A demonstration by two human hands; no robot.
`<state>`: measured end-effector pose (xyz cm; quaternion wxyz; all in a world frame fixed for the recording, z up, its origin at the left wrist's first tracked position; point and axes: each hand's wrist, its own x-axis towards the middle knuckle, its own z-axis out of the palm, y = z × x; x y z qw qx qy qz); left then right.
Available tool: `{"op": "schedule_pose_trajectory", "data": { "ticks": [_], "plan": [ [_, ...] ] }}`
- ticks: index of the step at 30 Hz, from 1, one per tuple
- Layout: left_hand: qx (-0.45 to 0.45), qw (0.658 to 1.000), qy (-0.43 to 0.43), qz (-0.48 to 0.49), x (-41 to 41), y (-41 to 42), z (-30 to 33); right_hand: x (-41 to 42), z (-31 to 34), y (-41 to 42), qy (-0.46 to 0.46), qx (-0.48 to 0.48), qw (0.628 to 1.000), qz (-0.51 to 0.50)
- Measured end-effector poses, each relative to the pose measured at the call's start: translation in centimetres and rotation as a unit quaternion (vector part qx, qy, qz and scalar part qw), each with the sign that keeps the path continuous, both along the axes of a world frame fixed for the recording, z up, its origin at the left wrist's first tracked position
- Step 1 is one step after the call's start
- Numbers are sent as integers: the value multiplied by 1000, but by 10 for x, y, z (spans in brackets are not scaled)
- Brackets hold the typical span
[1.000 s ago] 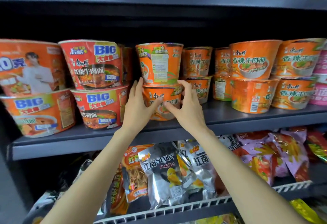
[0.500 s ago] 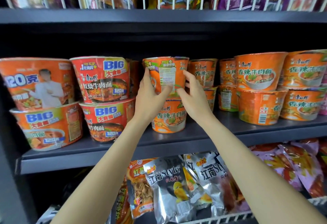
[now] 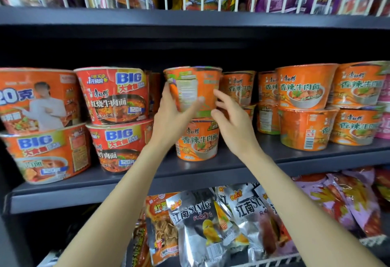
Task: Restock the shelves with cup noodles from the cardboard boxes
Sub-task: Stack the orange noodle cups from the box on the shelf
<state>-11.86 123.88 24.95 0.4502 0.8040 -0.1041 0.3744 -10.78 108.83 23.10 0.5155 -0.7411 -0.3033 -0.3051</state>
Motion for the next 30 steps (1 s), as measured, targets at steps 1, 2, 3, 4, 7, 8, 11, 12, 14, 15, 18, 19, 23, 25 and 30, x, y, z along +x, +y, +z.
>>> {"op": "schedule_pose_trajectory", "data": {
  "ticks": [1,2,3,4,7,8,11,12,14,15,18,19,23,25,30],
  "plan": [
    [-15,1000,17,-3,3,3,5,-5,-3,1,-28,-22,999,-17],
    [-16,999,29,7,4,5,8,-6,-3,0,-57,-24,997,-39],
    [-2,999,35,25,2,5,8,-5,-2,-2,-77,-10,995,-65],
    [12,999,34,41,-3,3,5,-2,1,-5,-74,12,993,-88],
    [24,999,-19,30,-17,-3,-15,11,13,-10,8,32,994,-107],
    [37,998,-27,32,-20,-5,-19,14,16,-8,45,27,996,-78],
    [50,997,-24,46,-14,-6,-18,19,24,3,159,62,982,76],
    [44,998,-15,43,-11,-6,-15,21,25,4,171,67,978,97],
    [31,999,-7,35,-6,-5,-12,25,21,4,161,64,980,100],
    [18,999,-1,31,-3,-3,-12,27,19,5,154,63,981,101],
    [-11,999,23,31,4,3,-10,32,14,5,138,32,989,51],
    [-11,999,24,39,8,5,-9,34,14,4,110,5,994,-19],
    [-34,999,35,17,16,3,6,16,7,6,-104,11,973,-207],
    [-67,997,29,-31,11,-3,9,9,1,14,-128,-21,972,-194],
    [99,981,-151,75,-28,-19,-22,22,19,-3,138,48,988,42]
  ]
}}
